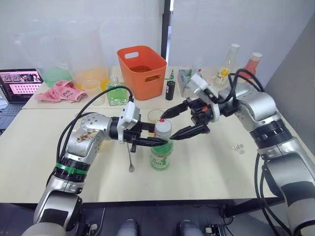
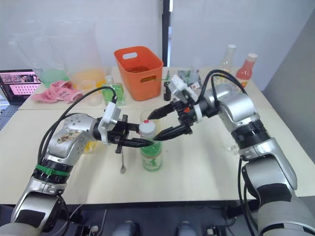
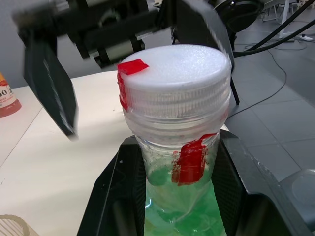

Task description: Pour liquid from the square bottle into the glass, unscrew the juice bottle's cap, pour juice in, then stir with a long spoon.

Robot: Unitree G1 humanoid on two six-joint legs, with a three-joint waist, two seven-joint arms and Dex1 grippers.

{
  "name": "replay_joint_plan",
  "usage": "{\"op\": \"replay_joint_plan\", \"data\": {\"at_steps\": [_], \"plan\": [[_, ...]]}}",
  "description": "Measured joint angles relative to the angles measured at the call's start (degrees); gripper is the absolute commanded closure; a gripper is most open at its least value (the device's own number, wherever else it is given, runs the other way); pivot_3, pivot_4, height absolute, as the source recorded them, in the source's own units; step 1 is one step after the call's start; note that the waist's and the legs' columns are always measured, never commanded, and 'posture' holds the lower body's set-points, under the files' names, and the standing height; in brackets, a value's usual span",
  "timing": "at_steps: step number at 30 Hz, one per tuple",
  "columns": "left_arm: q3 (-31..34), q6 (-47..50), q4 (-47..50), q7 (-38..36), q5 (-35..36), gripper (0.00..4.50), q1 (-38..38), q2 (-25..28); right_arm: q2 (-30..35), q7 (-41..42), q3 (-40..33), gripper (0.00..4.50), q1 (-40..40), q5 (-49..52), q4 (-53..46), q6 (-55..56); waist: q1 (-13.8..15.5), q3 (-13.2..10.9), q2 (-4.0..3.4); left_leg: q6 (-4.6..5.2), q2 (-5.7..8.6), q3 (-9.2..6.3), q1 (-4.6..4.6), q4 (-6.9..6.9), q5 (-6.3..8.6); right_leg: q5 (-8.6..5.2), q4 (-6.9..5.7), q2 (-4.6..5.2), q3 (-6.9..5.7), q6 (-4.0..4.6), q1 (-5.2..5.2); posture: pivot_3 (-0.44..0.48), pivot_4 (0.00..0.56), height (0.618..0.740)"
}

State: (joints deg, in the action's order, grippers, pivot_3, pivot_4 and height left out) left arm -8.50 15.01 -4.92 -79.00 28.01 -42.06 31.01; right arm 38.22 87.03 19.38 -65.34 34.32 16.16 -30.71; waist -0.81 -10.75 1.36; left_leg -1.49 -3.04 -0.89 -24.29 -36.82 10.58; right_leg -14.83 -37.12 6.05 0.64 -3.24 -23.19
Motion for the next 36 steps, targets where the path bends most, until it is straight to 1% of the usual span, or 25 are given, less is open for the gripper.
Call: {"op": "replay_joint_plan", "data": {"at_steps": [4, 6, 9, 11, 12, 14, 16, 18, 20, 24, 33, 36], "plan": [[0.1, 0.0, -0.4, 0.3, 0.0, 3.12, 0.0, -0.5, 1.1, -13.1, -9.2, 0.01, 8.4, 0.9, -13.0, -6.4, 0.1, 0.0, 0.00, 0.00, 0.01, 0.00, -0.03, 0.00, 0.00, 0.00, 0.03, 0.00, 0.04, -0.01, 0.01, 0.000, 0.150, 0.739], [0.1, -0.1, -0.5, 0.5, 0.0, 3.12, 0.0, -0.6, 1.9, -18.9, -12.6, 0.01, 12.7, 2.4, -20.0, -10.5, 0.1, 0.0, 0.00, 0.00, 0.01, 0.00, -0.02, -0.01, 0.00, 0.00, 0.02, 0.00, 0.06, -0.01, 0.01, 0.000, 0.150, 0.739], [0.3, -0.2, -0.7, 0.8, 0.0, 3.12, 0.1, -1.1, 2.2, -33.2, -20.7, 0.01, 23.6, 8.1, -38.3, -21.7, 0.3, 0.0, 0.01, 0.00, 0.03, -0.02, -0.06, -0.01, 0.00, -0.01, 0.03, 0.00, 0.10, -0.03, 0.03, 0.000, 0.150, 0.739], [0.5, -0.2, -1.0, 0.8, -0.1, 3.12, 0.1, -1.0, 1.1, -41.0, -23.7, 0.01, 26.6, 12.6, -46.2, -27.8, 0.2, 0.0, 0.01, -0.02, 0.04, -0.01, -0.05, -0.03, -0.01, -0.01, 0.02, 0.00, 0.14, -0.03, 0.02, 0.000, 0.150, 0.739], [0.5, -0.2, -1.0, 0.8, -0.2, 3.12, 0.1, -1.0, 0.2, -44.4, -24.9, 0.01, 26.8, 14.3, -48.7, -29.9, 0.1, 0.0, 0.01, -0.03, 0.05, -0.02, -0.01, -0.02, -0.02, -0.01, 0.01, 0.00, 0.16, -0.03, 0.03, 0.000, 0.150, 0.739], [0.5, -0.3, -1.2, 0.8, -0.4, 3.12, 0.1, -1.0, -2.9, -53.9, -26.5, 0.01, 26.4, 16.4, -54.4, -34.8, 0.0, 0.0, 0.01, -0.01, 0.06, -0.09, 0.06, -0.03, -0.04, -0.01, 0.00, -0.06, 0.17, -0.02, 0.10, 0.000, 0.150, 0.739], [0.6, -0.4, -1.2, 0.8, -0.4, 3.12, 0.2, -1.0, -5.0, -60.2, -26.4, 0.01, 26.1, 17.2, -56.7, -38.2, 0.1, 0.0, 0.01, 0.01, 0.07, -0.10, 0.03, -0.03, -0.06, -0.01, 0.01, -0.07, 0.18, -0.02, 0.09, 0.000, 0.150, 0.739], [0.5, -0.5, -1.4, 0.7, -0.4, 3.12, 0.1, -1.2, -8.5, -67.0, -26.5, 0.01, 25.5, 17.1, -57.9, -41.0, 0.1, 0.0, 0.02, 0.01, 0.08, -0.11, 0.01, -0.03, -0.06, -0.01, 0.02, -0.07, 0.19, -0.01, 0.08, 0.000, 0.150, 0.739], [0.5, -0.8, -1.7, 0.7, -0.4, 3.12, 0.0, -1.4, -9.7, -70.8, -26.5, 0.01, 25.4, 17.7, -58.6, -42.8, 0.1, 0.0, 0.02, 0.01, 0.09, -0.14, -0.04, -0.03, -0.06, -0.01, 0.03, -0.07, 0.18, -0.02, 0.07, 0.000, 0.150, 0.739], [0.5, -1.0, -2.3, 0.5, -0.4, 3.12, -0.2, -1.4, -10.7, -74.6, -26.5, 0.01, 25.1, 19.2, -59.5, -45.1, 0.1, 0.0, 0.01, 0.02, 0.09, -0.17, -0.02, -0.03, -0.06, -0.01, 0.03, -0.09, 0.19, -0.01, 0.08, 0.000, 0.150, 0.739], [0.4, -1.2, -3.3, -0.1, -0.4, 3.12, -0.8, -1.5, -13.5, -80.5, -25.2, 0.01, 23.7, 19.9, -59.4, -45.9, 0.1, 0.0, 0.01, 0.05, 0.09, -0.21, -0.03, -0.03, -0.08, -0.01, 0.02, -0.12, 0.19, -0.01, 0.08, 0.000, 0.150, 0.739], [0.3, -1.2, -3.5, -0.3, -0.4, 3.12, -1.1, -1.5, -15.4, -83.5, -24.6, 0.01, 23.2, 19.9, -59.5, -47.4, 0.1, 0.0, 0.01, 0.05, 0.09, -0.22, -0.04, -0.03, -0.08, -0.01, 0.03, -0.12, 0.19, -0.01, 0.08, 0.000, 0.150, 0.739]]}}
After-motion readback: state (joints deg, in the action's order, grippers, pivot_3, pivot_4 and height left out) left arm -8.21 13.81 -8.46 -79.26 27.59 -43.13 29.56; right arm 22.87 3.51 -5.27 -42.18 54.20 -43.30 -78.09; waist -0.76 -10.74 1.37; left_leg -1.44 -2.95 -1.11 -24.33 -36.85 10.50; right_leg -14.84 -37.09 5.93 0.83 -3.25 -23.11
